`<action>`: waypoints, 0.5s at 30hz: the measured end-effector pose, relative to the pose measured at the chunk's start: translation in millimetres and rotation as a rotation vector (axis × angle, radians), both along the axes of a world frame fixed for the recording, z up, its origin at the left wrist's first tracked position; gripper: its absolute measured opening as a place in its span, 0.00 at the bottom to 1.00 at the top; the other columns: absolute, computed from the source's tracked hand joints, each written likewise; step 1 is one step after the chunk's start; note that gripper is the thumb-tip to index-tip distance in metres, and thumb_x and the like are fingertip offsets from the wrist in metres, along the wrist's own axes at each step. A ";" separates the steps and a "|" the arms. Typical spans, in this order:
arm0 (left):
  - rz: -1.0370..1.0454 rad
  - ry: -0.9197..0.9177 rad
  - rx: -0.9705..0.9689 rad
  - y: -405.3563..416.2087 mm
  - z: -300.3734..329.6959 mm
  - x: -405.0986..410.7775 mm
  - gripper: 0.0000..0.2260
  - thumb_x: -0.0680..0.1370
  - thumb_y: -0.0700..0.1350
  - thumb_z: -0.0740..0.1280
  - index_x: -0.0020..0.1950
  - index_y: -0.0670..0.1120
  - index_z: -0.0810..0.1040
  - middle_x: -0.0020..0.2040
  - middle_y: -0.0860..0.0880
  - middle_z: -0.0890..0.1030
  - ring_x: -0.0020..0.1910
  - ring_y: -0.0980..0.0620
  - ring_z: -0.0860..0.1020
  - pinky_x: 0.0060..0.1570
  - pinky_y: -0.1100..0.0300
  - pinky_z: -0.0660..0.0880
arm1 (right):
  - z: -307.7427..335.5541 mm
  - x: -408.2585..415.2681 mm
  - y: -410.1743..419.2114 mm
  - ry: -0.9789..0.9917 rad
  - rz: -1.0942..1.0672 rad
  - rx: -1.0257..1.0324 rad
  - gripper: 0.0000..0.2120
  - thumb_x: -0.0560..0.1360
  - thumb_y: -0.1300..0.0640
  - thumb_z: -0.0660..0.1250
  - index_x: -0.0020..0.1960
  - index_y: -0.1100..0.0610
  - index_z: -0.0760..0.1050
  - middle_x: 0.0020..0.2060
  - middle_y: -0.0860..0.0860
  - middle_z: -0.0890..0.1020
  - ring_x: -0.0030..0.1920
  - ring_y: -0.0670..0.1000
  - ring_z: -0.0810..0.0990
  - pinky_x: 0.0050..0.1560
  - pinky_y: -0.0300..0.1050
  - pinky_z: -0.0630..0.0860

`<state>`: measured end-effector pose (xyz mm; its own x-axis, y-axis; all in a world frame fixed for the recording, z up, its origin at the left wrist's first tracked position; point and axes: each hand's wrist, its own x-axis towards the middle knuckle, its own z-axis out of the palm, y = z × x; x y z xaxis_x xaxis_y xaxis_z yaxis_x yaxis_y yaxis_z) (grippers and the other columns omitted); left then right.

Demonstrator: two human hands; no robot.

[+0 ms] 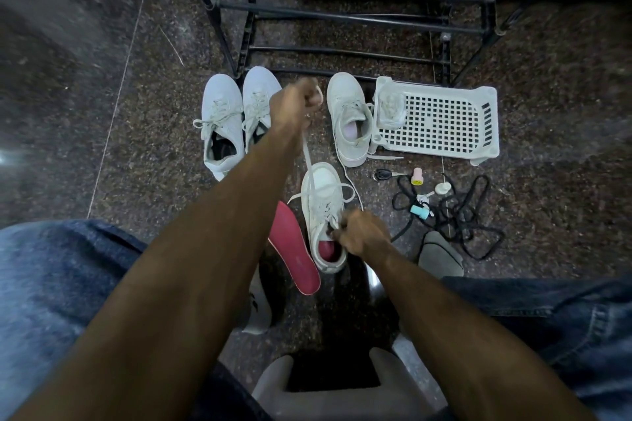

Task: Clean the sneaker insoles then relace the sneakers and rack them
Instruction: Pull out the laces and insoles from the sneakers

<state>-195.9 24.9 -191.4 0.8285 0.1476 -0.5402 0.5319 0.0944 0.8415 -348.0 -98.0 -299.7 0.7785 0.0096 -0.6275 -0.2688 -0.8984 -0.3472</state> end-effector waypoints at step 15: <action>-0.596 0.194 0.890 -1.9 -117.0 -160.7 0.13 0.76 0.45 0.67 0.59 0.44 0.72 0.52 0.43 0.80 0.52 0.41 0.79 0.43 0.55 0.70 | -6.2 1.8 -2.1 -0.041 -0.003 -0.012 0.12 0.76 0.48 0.65 0.50 0.56 0.78 0.49 0.57 0.83 0.50 0.59 0.81 0.48 0.47 0.75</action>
